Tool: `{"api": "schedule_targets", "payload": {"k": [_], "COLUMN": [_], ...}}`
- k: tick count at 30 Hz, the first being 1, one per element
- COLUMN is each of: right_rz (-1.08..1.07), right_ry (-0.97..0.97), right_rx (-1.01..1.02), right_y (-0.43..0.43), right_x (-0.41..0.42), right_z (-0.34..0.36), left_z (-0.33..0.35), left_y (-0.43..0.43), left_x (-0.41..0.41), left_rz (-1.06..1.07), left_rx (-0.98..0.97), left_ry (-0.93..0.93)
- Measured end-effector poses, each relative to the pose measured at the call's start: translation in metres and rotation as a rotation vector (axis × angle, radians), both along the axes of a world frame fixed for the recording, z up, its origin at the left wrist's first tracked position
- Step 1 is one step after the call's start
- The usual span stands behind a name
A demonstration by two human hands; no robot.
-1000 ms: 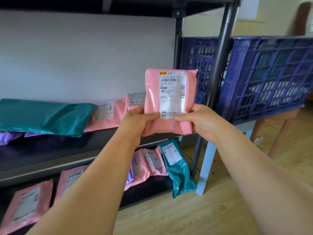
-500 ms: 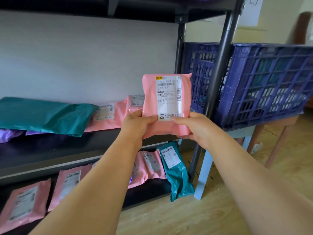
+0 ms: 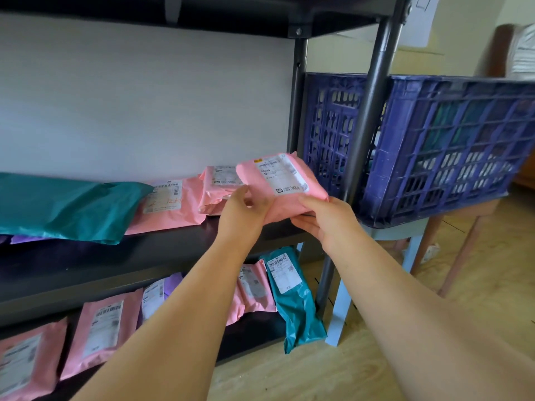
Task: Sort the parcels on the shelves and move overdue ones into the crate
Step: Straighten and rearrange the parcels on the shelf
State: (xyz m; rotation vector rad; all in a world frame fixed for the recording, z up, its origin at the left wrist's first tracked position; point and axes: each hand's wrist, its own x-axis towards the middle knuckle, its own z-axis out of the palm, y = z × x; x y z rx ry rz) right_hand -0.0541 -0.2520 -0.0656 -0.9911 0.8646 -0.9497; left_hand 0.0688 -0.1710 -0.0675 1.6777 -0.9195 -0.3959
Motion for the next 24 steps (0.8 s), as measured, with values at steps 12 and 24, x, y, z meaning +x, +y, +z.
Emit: {"api": "schedule_targets", "payload": {"k": [12, 24], "right_rz": [-0.161, -0.126], "right_ry": [0.136, 0.457], "right_rx": [0.044, -0.309], "right_y": [-0.044, -0.062], "right_x": [0.031, 0.04], "right_z": [-0.025, -0.036], "left_z": [-0.024, -0.036], "left_y": [-0.03, -0.044], "left_x": [0.01, 0.015], "left_rz": [-0.087, -0.125], "left_rx": [0.164, 0.278], "left_ry": [-0.299, -0.394]}}
